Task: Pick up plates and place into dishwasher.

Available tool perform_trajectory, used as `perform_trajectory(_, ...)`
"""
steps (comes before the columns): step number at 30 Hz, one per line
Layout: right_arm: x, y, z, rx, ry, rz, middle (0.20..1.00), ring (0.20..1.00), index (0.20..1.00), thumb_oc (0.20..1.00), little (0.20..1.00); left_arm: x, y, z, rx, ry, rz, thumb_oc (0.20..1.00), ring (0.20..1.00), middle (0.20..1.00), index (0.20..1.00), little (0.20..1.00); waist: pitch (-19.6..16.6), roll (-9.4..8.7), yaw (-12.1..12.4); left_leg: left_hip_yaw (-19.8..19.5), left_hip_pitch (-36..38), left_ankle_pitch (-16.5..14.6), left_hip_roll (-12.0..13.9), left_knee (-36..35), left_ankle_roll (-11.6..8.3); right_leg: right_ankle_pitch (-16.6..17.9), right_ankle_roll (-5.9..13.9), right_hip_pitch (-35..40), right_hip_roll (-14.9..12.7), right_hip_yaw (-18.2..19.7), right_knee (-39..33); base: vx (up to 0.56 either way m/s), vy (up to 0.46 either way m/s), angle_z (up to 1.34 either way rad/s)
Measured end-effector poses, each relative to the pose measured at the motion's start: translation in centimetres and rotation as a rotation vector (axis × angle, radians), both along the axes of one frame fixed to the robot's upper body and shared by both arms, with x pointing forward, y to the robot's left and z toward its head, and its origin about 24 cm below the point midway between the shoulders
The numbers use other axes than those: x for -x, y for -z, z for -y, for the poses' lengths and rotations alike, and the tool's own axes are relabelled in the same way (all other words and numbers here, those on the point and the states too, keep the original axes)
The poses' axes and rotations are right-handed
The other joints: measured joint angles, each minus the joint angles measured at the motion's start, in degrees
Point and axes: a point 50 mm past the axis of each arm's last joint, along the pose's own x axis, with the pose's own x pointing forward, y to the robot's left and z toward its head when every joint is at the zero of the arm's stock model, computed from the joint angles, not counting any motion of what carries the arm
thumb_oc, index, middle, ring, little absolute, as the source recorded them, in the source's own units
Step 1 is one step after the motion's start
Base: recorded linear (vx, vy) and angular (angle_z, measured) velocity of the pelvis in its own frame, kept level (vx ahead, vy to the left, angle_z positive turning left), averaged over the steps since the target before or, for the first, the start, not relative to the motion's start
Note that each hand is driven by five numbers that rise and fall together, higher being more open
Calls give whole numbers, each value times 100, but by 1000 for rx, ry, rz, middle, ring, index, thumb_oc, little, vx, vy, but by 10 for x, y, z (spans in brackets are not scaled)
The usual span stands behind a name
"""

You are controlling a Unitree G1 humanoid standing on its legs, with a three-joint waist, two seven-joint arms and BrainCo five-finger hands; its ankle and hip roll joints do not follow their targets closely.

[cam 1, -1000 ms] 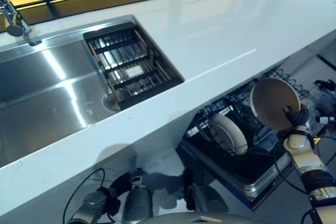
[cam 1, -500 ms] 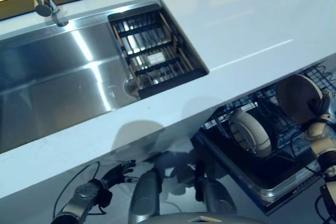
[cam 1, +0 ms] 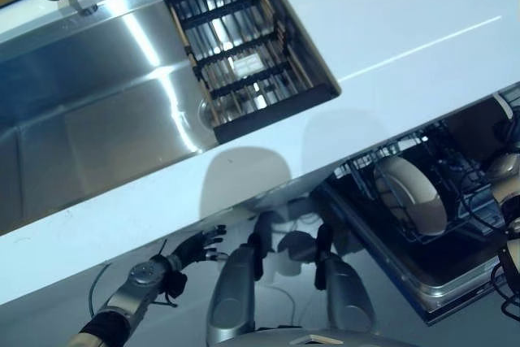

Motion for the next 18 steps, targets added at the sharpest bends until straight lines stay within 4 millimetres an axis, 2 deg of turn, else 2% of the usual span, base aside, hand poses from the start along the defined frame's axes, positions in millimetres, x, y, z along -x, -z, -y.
perform_trajectory(7, -5, -11, 2, -11, 32, -12, 200, 200, 200, 200, 200, -5, -4, 2, 27, -29, 34, 1000, 1000, 1000, 1000, 1000, 29, 38, -3, -4, -69, 41, -69, -50, 26, -39, 13, -113, -76, -24, 74, -29, 29, 3)
perform_trajectory(11, -2, -11, 6, -16, 46, -25, 200, 200, 200, 200, 200, -4, -3, 6, 22, -19, 33, 1000, 1000, 1000, 1000, 1000, 35, 49, -7, 8, -37, 87, -120, -128, 47, -45, 15, -119, -128, -26, 82, -18, 52, 3)
perform_trajectory(14, 1, -19, 12, -3, 66, -15, 200, 200, 200, 200, 200, -6, -5, 11, 30, -8, 44, 1000, 1000, 1000, 1000, 1000, 64, 110, -25, 22, -20, 154, -186, -219, 67, -39, 22, -144, -196, -31, 85, -17, 97, 4)
perform_trajectory(18, 9, -18, 21, -4, 117, -28, 200, 200, 200, 200, 200, -7, -7, 15, 48, -8, 69, 1000, 1000, 1000, 1000, 1000, 94, 174, -22, 95, 53, 177, -220, -287, 84, -37, 24, -143, -252, -19, 101, 14, 124, -4)
